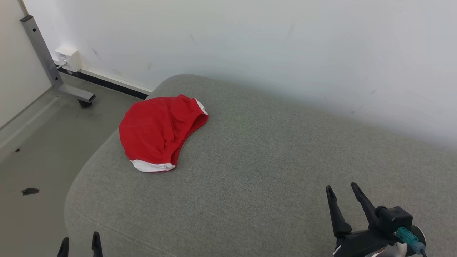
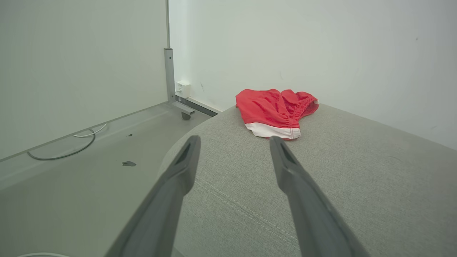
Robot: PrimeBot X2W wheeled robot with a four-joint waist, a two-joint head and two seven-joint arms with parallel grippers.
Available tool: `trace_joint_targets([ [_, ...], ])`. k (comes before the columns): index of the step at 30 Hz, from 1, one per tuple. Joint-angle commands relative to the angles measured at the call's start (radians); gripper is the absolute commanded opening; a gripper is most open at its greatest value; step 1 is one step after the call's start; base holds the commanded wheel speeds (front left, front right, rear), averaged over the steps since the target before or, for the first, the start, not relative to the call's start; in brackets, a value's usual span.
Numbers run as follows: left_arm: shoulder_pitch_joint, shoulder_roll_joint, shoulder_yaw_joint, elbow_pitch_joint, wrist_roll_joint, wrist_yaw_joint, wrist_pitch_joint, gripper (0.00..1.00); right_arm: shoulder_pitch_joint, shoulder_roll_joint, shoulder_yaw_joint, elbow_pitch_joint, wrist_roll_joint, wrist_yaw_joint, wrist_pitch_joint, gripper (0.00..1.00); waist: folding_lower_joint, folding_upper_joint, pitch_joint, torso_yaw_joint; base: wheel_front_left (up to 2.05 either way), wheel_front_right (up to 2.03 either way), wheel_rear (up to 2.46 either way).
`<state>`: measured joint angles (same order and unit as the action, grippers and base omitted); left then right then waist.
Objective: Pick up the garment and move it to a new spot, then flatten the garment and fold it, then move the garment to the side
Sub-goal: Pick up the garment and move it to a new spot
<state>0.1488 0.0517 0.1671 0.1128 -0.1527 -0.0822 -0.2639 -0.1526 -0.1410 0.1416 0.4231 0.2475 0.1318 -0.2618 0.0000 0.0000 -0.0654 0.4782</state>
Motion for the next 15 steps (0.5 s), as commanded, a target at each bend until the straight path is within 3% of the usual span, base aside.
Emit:
trace_joint_targets([
  [1, 0.009, 0.000, 0.004, 0.000, -0.001, 0.000, 0.000, 1.00, 0.011, 0.002, 0.002, 0.000, 0.002, -0.002, -0.003, 1.00, 0.0000, 0.0000, -0.001, -0.001, 0.00, 0.00, 0.00],
  [8, -0.075, 0.005, 0.009, 0.041, -0.020, -0.014, 0.000, 1.00, -0.003, -0.013, 0.014, -0.008, -0.002, -0.002, -0.003, 1.00, 0.0000, 0.0000, 0.029, -0.009, 0.00, 0.00, 0.00],
  [15, -0.327, 0.048, 0.018, 0.216, -0.106, -0.032, 0.047, 1.00, -0.074, -0.057, 0.046, -0.058, -0.021, -0.002, 0.040, 1.00, 0.0000, 0.0000, 0.158, -0.058, 0.00, 0.00, 0.00],
])
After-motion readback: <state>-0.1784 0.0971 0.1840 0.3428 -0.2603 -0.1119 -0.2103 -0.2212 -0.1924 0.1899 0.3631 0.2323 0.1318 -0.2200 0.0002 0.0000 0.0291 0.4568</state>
